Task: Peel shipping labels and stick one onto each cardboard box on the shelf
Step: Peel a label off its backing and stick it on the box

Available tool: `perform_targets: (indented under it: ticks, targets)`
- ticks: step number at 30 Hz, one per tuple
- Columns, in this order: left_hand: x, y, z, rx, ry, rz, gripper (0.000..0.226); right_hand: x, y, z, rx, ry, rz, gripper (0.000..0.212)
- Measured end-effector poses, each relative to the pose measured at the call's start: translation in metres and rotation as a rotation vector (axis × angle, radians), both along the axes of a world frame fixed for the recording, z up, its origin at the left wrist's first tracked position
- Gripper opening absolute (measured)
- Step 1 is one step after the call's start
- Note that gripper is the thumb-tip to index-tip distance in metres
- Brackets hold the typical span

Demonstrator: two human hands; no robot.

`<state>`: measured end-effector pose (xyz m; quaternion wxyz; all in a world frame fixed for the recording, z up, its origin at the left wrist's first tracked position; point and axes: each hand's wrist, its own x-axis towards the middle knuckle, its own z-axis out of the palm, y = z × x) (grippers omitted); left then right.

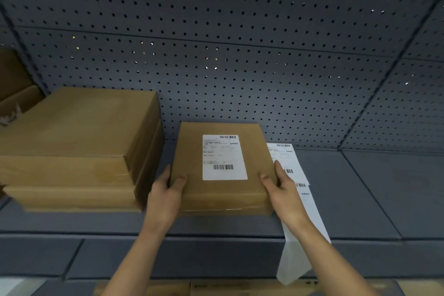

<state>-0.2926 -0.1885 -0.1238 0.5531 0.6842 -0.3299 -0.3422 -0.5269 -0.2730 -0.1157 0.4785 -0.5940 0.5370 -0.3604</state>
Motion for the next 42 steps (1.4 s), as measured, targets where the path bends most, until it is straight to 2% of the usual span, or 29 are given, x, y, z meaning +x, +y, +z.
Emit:
perform_targets:
  ticks: [2,3,5,12,21,26,33,39,42]
  targets:
    - [-0.007,0.005,0.0,-0.022,0.026,0.025,0.028,0.001,0.001,-0.004,0.013,-0.052,-0.044,0.045]
    - [-0.009,0.006,0.002,-0.031,0.022,0.032,0.028,0.002,0.002,-0.004,0.015,-0.072,-0.059,0.031]
    - [-0.011,0.006,0.003,-0.04,0.021,0.033,0.034,0.003,0.004,-0.004,0.011,-0.112,-0.083,0.021]
    - [-0.006,0.009,0.002,-0.001,0.007,0.048,0.05,0.005,0.013,0.0,-0.023,-0.117,-0.097,0.025]
    - [-0.009,0.026,0.028,-0.153,0.025,-0.077,0.038,-0.009,0.037,0.02,-0.146,-0.174,-0.152,0.023]
    - [-0.032,0.02,0.035,-0.205,0.005,-0.177,0.042,-0.038,0.059,0.029,-0.215,-0.185,-0.27,0.026]
    - [-0.115,0.01,0.044,-0.243,0.016,-0.33,0.041,-0.119,0.089,0.035,-0.289,-0.188,-0.433,0.027]
    - [-0.217,-0.003,0.048,-0.235,0.03,-0.432,0.046,-0.223,0.095,0.031,-0.294,-0.158,-0.551,0.036]
    - [-0.279,-0.01,0.049,-0.235,0.051,-0.475,0.036,-0.282,0.097,0.029,-0.298,-0.139,-0.594,0.037]
